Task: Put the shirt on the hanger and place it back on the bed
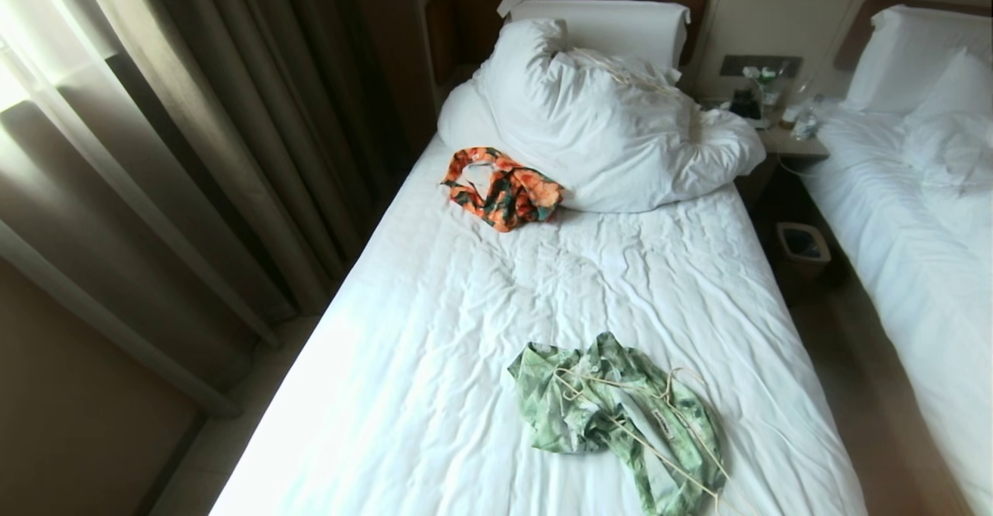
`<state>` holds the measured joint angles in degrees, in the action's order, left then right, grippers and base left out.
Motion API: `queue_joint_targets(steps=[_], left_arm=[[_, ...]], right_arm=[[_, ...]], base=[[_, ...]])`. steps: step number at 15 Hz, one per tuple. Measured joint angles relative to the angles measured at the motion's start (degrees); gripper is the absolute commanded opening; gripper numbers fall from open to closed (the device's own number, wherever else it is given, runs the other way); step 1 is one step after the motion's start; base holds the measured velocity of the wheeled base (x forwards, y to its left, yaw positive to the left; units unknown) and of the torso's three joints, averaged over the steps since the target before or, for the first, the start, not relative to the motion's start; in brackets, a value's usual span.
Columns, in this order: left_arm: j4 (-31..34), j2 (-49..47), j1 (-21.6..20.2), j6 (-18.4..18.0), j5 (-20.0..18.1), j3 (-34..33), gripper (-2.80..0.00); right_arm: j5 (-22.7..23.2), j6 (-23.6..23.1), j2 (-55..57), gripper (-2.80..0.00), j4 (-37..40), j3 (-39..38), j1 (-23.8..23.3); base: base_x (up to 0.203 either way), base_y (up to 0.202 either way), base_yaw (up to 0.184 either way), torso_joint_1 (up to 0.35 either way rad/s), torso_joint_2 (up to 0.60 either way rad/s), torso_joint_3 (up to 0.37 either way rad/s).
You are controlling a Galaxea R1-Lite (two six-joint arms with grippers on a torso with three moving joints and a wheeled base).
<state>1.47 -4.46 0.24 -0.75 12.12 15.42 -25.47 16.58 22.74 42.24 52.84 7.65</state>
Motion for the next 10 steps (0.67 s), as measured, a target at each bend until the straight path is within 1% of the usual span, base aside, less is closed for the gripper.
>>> queue_joint_targets(steps=[2, 5, 6, 7, 9, 10], left_arm=[[-0.5, 2.7, 0.0, -0.3, -4.8, -4.0, -2.80], [-0.6, 4.2, 0.0, -0.7, -11.1, -7.8, -2.80], [-0.6, 4.4, 0.0, -0.9, -12.2, -9.0, -2.80], [-0.6, 4.5, 0.0, -1.5, -12.6, -10.8, -2.80], [-0.6, 4.6, 0.0, -4.1, -13.1, -14.0, -2.80], [-0.6, 4.6, 0.0, -4.5, -13.5, -14.7, -2.80]], right_arm=[[3.4, -3.0, -7.0, -2.80, -5.2, -7.1, -4.2], [10.5, -9.2, -15.7, -2.80, -17.7, -22.0, -6.7], [13.2, -10.5, -17.6, -2.80, -22.2, -27.3, -7.0], [16.0, -11.5, -19.2, -2.80, -27.3, -32.9, -7.3], [21.1, -13.8, -21.2, -2.80, -38.2, -42.9, -7.5], [23.5, -15.5, -21.8, -2.80, -43.9, -47.4, -7.6]], base=[[0.000, 0.000, 0.000, 0.000, 0.00, 0.000], [0.000, 0.000, 0.000, 0.000, 0.00, 0.000], [0.000, 0.000, 0.000, 0.000, 0.00, 0.000], [0.000, 0.000, 0.000, 0.000, 0.00, 0.000], [0.000, 0.000, 0.000, 0.000, 0.00, 0.000], [0.000, 0.000, 0.000, 0.000, 0.00, 0.000]])
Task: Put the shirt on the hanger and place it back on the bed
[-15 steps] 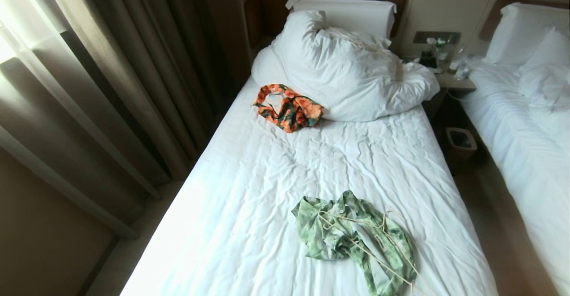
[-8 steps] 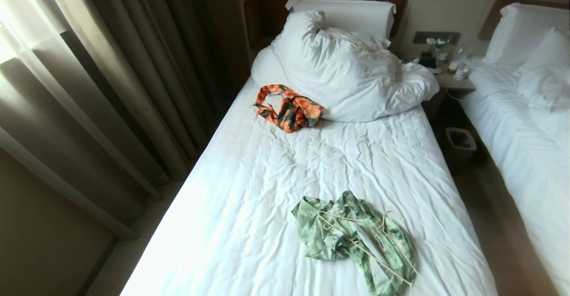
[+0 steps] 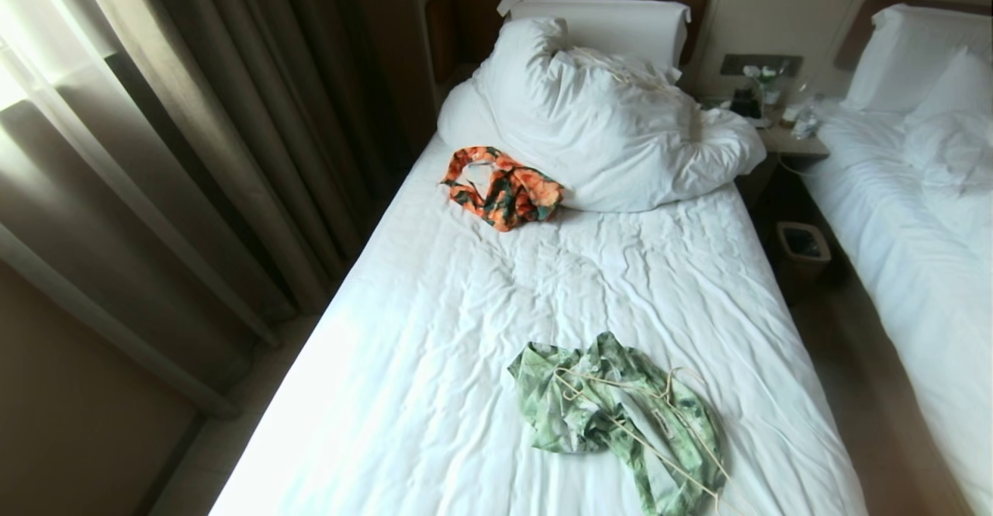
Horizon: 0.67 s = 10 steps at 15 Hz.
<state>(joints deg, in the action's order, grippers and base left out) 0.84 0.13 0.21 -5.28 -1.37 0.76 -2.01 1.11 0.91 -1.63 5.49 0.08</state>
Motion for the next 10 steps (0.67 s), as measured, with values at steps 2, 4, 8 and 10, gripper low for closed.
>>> queue_joint_targets(steps=[2, 4, 8, 10], left_arm=[[0.0, 0.0, 0.0, 0.3, 0.0, -0.5, -2.80], [-0.1, 0.0, 0.0, 2.6, 1.1, -0.6, -2.80], [-0.8, 0.0, 0.0, 8.0, 2.9, -0.7, -2.80], [-0.8, 0.0, 0.0, 8.1, 3.0, -0.8, -2.80]], right_arm=[[3.3, -2.4, -0.7, -2.80, -5.8, -4.0, -0.1], [3.9, -5.3, -0.9, -2.80, -1.5, -5.0, -0.1], [3.7, -6.3, -1.0, -2.80, 1.9, -5.4, -0.1], [3.7, -6.2, -1.0, -2.80, 1.9, -5.5, -0.1]], base=[[0.000, 0.000, 0.000, 0.000, 0.00, 0.000], [0.000, 0.000, 0.000, 0.000, 0.00, 0.000], [0.000, 0.000, 0.000, 0.000, 0.00, 0.000], [0.000, 0.000, 0.000, 0.000, 0.00, 0.000]])
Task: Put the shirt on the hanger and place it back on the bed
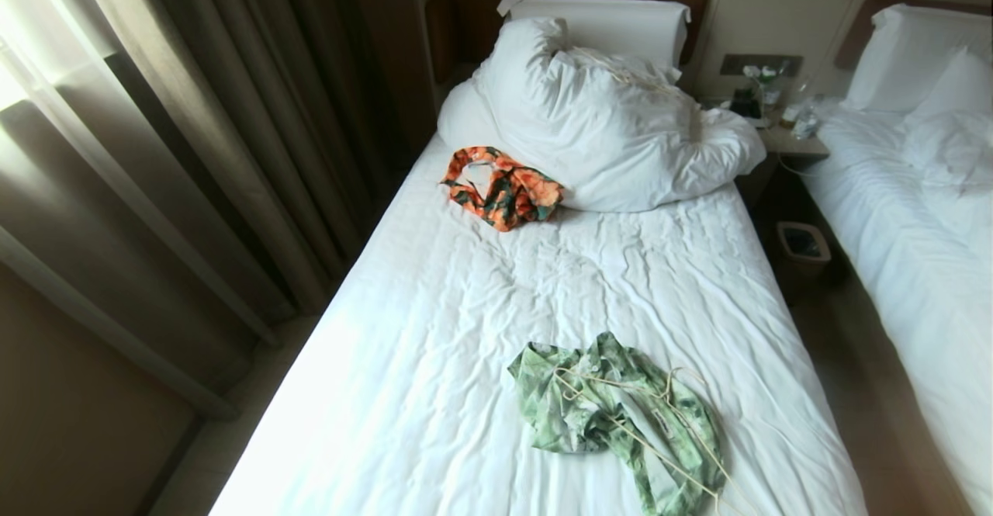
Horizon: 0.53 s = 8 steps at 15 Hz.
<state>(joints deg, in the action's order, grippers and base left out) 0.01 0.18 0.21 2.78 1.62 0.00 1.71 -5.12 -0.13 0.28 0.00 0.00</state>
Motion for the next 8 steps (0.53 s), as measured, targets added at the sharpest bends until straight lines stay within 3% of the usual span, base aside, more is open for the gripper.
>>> queue_joint_targets(steps=[8], left_arm=[[0.0, 0.0, 0.0, 0.0, 0.0, 0.0, -2.80]], right_arm=[[0.0, 0.0, 0.0, -2.80, 0.1, 0.0, 0.0]], base=[[0.000, 0.000, 0.000, 0.000, 0.00, 0.000]])
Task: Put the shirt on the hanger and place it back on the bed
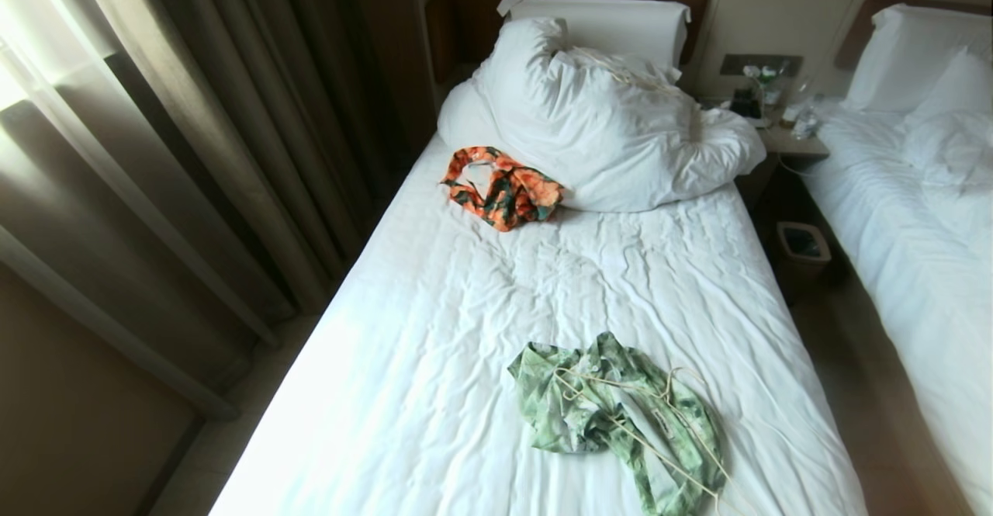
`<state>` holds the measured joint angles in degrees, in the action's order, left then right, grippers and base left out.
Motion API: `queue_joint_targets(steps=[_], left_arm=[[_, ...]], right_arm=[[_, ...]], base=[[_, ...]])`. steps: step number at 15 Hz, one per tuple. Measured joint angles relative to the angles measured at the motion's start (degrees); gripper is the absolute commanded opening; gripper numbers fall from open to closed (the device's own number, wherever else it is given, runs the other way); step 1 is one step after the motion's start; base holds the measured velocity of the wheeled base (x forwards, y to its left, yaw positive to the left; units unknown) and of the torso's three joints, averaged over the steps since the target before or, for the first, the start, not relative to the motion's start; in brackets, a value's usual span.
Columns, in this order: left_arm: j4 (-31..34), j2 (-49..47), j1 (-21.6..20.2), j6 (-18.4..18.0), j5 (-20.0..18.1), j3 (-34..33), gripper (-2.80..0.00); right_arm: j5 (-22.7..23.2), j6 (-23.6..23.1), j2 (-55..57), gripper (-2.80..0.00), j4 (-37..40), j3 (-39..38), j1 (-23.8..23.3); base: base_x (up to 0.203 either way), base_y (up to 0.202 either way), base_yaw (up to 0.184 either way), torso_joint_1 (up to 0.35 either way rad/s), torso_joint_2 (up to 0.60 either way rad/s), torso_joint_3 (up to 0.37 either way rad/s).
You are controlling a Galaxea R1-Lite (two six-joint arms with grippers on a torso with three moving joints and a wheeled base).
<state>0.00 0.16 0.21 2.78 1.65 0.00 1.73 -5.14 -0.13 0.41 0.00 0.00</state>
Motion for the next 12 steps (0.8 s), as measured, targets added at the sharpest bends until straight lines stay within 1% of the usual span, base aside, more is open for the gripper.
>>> queue_joint_targets(steps=[12], left_arm=[[0.0, 0.0, 0.0, 0.0, 0.0, 0.0, -2.80]], right_arm=[[0.0, 0.1, 0.0, -2.80, -0.1, 0.0, 0.0]], base=[[0.000, 0.000, 0.000, 0.000, 0.00, 0.000]])
